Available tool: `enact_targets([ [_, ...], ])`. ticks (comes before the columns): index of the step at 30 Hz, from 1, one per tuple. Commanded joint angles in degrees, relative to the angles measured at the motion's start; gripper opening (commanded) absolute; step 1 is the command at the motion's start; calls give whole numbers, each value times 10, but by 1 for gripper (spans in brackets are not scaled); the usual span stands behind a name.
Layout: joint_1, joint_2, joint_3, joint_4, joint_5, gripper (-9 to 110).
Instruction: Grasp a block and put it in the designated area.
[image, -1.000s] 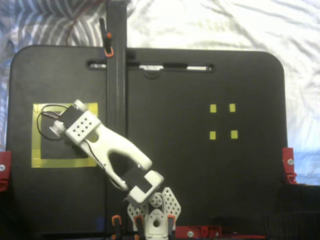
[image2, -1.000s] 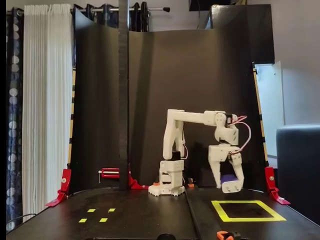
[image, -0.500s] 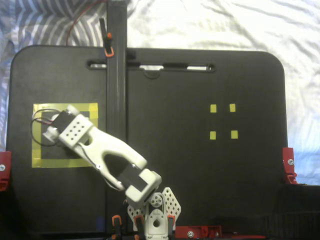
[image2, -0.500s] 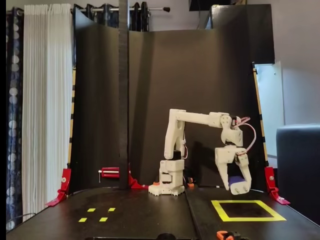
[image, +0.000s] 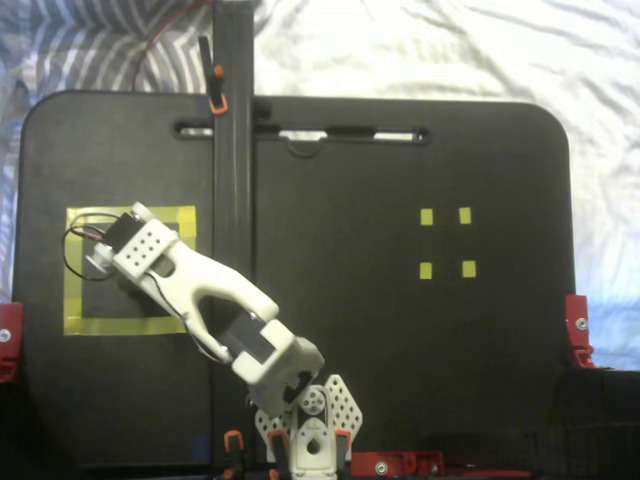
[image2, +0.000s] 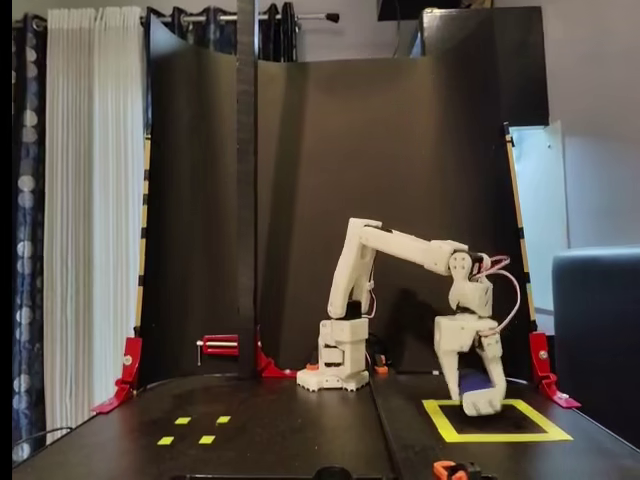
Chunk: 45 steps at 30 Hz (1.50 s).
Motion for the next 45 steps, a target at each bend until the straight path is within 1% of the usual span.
enact_targets([
  [1, 0, -4, -5, -11, 4, 19],
  [8, -7, -30, -5, -29, 4, 19],
  [25, -2, -35, -4, -22, 4, 20],
  [28, -2, -34, -5, -19, 4, 23],
  [32, -3, -33, -5, -14, 3, 33],
  [35, -3, -32, -5, -14, 3, 36],
  [45, -5, -29, -6, -13, 2, 37],
])
